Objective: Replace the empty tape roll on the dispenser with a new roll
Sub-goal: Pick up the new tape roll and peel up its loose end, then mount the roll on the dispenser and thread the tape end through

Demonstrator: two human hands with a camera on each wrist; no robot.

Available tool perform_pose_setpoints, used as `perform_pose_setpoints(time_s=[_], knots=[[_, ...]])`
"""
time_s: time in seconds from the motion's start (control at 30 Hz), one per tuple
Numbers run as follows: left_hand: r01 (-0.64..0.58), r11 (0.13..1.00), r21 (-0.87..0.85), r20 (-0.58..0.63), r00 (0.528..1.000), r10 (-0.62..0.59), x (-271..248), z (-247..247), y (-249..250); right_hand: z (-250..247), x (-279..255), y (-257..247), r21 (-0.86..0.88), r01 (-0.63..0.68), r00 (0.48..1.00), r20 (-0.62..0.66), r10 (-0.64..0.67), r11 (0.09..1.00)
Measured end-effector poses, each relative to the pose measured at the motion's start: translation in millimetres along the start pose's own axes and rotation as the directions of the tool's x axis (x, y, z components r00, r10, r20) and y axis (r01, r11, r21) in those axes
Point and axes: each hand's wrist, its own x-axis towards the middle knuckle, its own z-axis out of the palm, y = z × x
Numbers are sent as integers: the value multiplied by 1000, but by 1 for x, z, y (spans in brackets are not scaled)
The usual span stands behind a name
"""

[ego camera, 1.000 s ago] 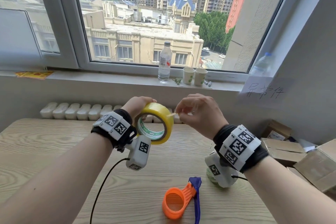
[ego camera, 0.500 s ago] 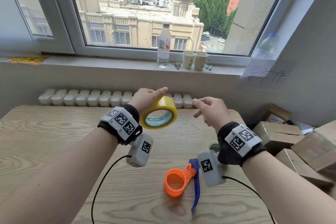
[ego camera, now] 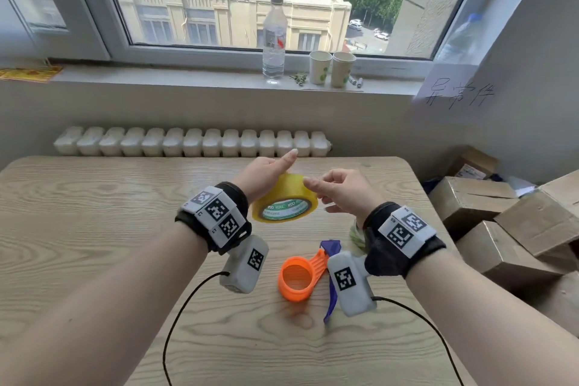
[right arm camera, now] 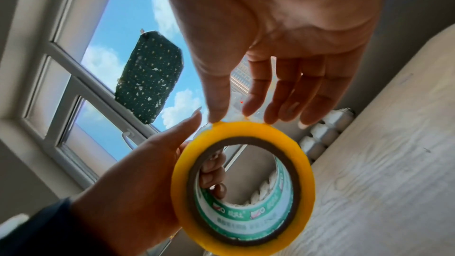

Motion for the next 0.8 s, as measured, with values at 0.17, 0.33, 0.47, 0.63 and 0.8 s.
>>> perform_pose_setpoints(time_s=[0.17,0.33,0.47,0.63,0.8], knots=[[52,998,-28,93,995,-49,-1,7,-11,-3,-1,14,47,-47,998,45,45,998],[64,993,95,233,969,-85,-3,17,-25,-8,4,29,19,-100,994,37,99,995],[56,995,83,287,955,-78,-9,27,-33,-14,9,47,-70,-152,988,15,154,986],[135,991,26,301,944,-136,-12,33,-49,-16,8,63,-213,-147,987,26,156,966],[232,956,-181,268,947,-179,-16,44,-63,-18,7,69,-221,-124,989,50,138,967]])
